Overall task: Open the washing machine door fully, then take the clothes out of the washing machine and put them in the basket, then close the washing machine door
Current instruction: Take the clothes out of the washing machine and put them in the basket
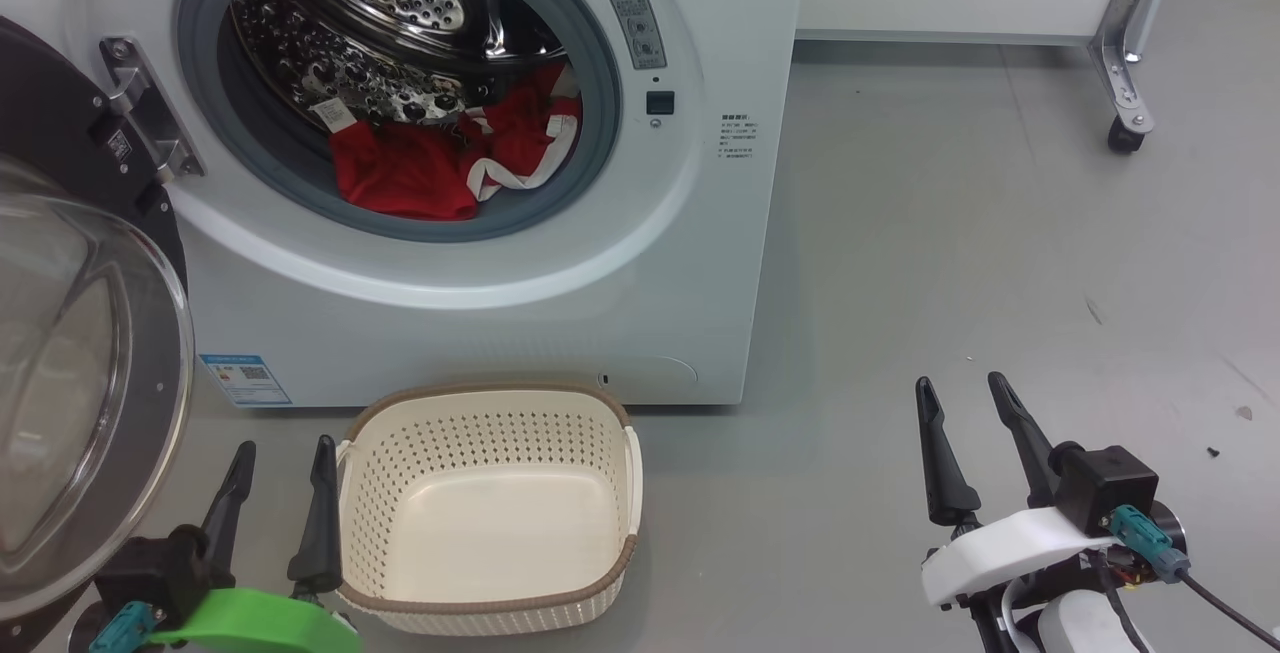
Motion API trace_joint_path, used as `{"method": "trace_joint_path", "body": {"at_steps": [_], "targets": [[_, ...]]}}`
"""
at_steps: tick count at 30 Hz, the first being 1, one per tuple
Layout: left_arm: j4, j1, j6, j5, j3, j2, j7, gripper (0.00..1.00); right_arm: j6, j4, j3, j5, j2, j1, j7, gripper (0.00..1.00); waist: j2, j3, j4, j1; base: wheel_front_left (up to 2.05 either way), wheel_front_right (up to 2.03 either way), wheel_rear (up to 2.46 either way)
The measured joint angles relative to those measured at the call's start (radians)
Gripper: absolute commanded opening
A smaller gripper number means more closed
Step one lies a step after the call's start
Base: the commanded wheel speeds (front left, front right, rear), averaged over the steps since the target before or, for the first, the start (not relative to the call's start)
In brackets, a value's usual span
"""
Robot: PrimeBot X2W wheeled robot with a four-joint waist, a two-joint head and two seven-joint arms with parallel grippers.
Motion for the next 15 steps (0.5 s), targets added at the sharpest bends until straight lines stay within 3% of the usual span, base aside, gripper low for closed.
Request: {"method": "trace_joint_path", "body": {"at_steps": [15], "targets": [[0.001, 0.000, 0.000, 0.009, -0.018, -0.003, 0.000, 1.00, 0.001, 0.007, 0.002, -0.002, 0.001, 0.000, 0.000, 1.00, 0.0000, -0.004, 0.006, 0.0000, 0.81, -0.81, 0.00]]}}
